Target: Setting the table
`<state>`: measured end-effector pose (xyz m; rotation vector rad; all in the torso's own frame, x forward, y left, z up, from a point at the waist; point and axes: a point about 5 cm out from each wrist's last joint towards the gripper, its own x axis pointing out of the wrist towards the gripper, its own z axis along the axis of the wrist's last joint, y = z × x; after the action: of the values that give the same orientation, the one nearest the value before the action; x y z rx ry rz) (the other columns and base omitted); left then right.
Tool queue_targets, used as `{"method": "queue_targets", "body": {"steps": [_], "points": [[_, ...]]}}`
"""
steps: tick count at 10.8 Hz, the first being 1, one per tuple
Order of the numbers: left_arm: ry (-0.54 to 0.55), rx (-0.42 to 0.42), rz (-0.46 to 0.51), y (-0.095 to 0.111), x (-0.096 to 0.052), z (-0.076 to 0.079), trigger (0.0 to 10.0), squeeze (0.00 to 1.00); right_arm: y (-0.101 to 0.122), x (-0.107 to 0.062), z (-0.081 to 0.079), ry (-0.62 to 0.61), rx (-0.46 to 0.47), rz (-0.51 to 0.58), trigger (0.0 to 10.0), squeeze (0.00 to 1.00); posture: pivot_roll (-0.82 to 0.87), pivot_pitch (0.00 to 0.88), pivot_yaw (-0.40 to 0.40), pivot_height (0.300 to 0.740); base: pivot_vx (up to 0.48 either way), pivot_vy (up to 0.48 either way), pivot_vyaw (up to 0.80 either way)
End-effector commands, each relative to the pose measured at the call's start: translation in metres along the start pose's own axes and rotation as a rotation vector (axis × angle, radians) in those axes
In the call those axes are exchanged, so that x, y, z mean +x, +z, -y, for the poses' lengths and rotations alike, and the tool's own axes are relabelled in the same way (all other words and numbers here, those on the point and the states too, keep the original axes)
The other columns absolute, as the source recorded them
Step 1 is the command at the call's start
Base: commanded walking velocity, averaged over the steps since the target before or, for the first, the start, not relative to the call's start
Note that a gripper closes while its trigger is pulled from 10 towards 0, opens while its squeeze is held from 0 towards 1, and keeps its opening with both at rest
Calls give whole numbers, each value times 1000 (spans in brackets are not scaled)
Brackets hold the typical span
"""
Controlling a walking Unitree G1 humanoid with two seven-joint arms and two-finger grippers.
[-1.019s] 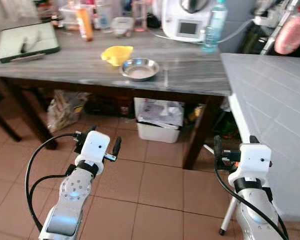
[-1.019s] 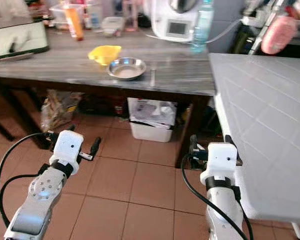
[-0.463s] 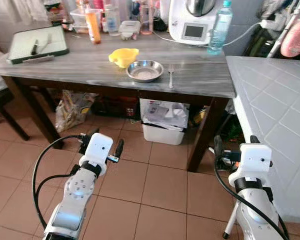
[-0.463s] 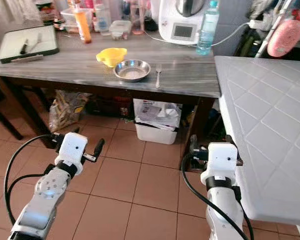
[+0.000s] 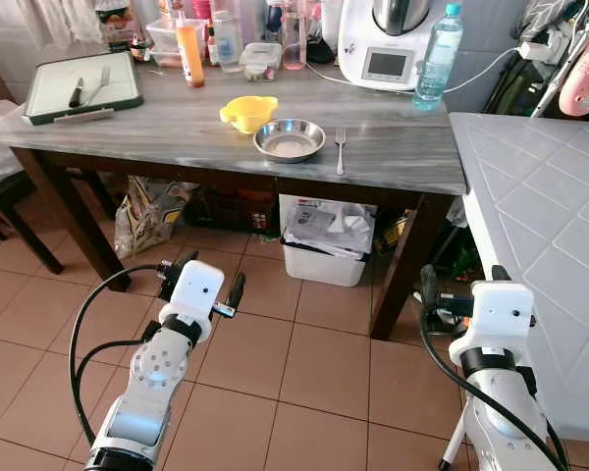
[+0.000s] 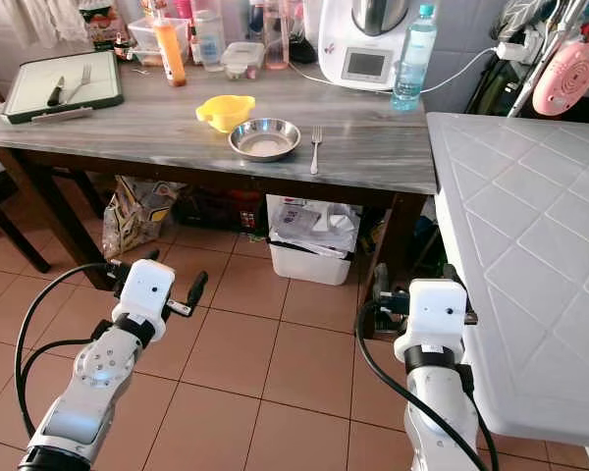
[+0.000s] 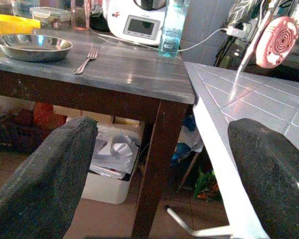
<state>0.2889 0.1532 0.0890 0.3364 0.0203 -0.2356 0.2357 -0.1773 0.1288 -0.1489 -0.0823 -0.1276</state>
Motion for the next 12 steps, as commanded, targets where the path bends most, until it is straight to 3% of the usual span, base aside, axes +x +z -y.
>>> {"method": "queue_targets", "body": {"steps": [1, 8, 12], "points": [[5, 1, 3, 0, 1, -2, 10000, 0, -1, 1, 2, -13, 2, -5, 10000, 0, 28, 39, 35, 740, 0, 0, 0], [-4, 9, -3, -6, 1, -6, 10000, 0, -2, -3, -1, -19, 17, -9, 10000, 0, 33, 62, 46, 740, 0, 0, 0], [-12, 8, -5, -6, 2, -6, 10000, 0, -2, -2, -1, -25, 19, -10, 10000, 0, 36, 64, 50, 740, -273, 0, 0]]}}
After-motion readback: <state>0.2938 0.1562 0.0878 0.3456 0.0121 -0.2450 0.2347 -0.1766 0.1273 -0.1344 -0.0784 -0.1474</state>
